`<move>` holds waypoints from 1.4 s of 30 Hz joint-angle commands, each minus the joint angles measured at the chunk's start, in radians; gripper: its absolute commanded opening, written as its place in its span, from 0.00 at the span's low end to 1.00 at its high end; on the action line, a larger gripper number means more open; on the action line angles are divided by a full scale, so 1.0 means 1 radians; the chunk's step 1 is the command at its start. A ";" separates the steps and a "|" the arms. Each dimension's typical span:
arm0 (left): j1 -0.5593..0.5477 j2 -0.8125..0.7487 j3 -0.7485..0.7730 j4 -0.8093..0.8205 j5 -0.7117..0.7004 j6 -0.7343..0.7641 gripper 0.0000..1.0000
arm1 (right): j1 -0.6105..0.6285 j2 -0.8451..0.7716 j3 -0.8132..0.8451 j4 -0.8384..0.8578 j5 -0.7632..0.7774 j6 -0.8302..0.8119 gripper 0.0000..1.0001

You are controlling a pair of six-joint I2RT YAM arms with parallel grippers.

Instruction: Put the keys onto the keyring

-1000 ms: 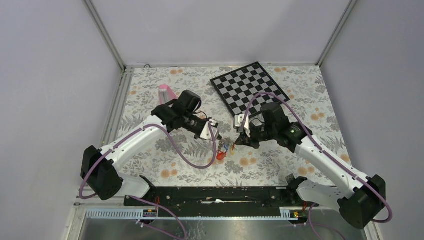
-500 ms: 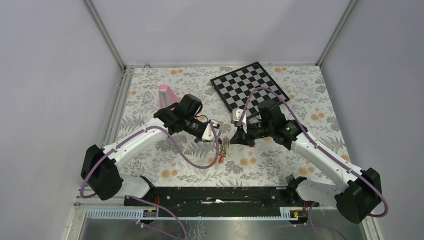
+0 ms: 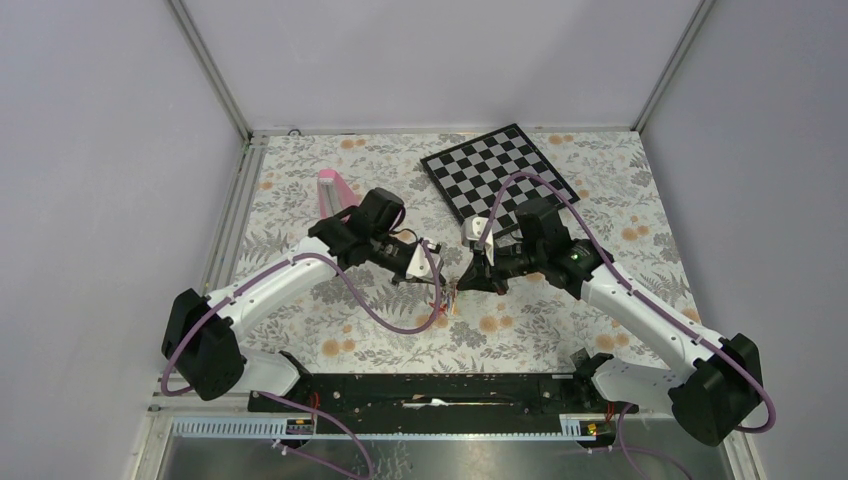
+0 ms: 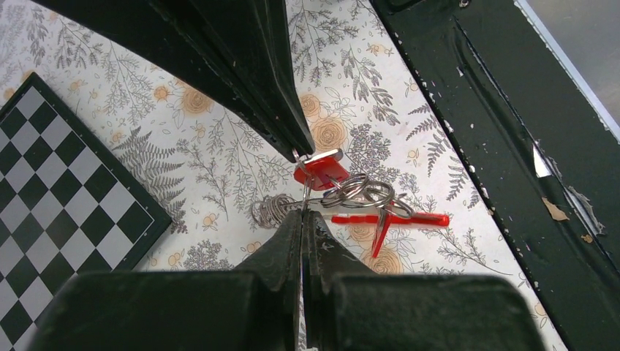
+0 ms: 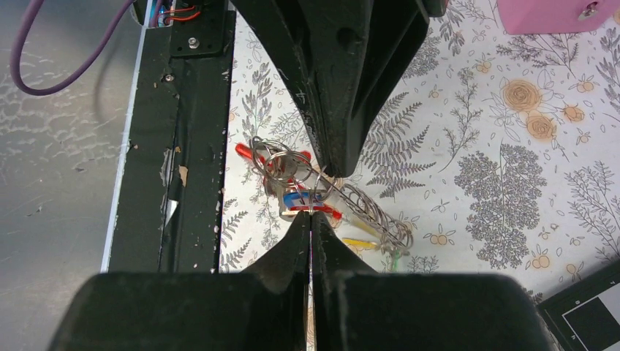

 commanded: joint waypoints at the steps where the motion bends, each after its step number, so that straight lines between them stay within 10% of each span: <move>1: -0.005 -0.014 0.001 0.052 0.014 -0.001 0.00 | -0.005 -0.005 0.020 0.026 -0.052 0.010 0.00; 42: -0.010 -0.006 -0.018 0.104 -0.008 -0.068 0.00 | 0.001 0.027 -0.002 0.055 -0.048 0.059 0.00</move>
